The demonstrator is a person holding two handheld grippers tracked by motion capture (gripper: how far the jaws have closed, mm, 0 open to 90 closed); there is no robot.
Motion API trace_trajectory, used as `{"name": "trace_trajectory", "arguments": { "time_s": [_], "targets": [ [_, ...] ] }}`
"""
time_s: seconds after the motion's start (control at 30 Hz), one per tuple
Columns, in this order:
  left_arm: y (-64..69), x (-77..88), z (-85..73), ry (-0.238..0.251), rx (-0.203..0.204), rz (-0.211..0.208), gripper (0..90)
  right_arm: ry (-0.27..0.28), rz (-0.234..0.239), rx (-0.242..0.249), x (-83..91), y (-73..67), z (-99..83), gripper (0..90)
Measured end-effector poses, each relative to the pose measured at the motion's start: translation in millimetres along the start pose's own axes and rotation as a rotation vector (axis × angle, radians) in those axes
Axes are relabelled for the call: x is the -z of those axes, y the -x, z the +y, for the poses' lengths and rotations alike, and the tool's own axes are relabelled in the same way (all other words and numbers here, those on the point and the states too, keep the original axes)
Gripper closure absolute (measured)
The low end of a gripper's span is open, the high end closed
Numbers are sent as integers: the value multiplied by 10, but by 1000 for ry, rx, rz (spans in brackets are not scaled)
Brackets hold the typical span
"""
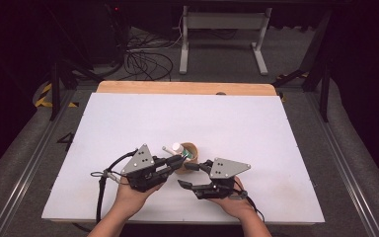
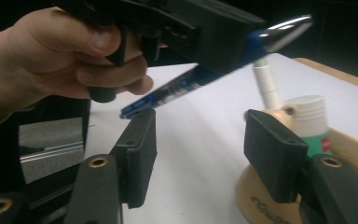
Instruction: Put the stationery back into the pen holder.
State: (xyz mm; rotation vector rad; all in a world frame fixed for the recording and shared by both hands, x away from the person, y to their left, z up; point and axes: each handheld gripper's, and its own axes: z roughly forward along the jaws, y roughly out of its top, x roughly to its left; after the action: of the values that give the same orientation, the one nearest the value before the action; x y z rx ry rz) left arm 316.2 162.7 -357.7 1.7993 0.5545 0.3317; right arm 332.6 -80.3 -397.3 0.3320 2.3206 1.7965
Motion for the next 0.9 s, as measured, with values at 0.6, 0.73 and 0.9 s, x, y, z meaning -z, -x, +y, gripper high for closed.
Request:
{"name": "trace_trajectory", "arguments": {
  "time_s": [0.6, 0.73, 0.9],
  "targets": [
    [64, -102, -53, -8, -1, -26, 801, 20, 68, -73, -139, -47, -33, 561],
    [75, -102, -47, 6, 4, -34, 801, 40, 81, -103, -157, -46, -39, 580],
    [75, -101, -49, 9, 5, -38, 800, 41, 89, -115, -172, -47, -50, 597]
  ]
}}
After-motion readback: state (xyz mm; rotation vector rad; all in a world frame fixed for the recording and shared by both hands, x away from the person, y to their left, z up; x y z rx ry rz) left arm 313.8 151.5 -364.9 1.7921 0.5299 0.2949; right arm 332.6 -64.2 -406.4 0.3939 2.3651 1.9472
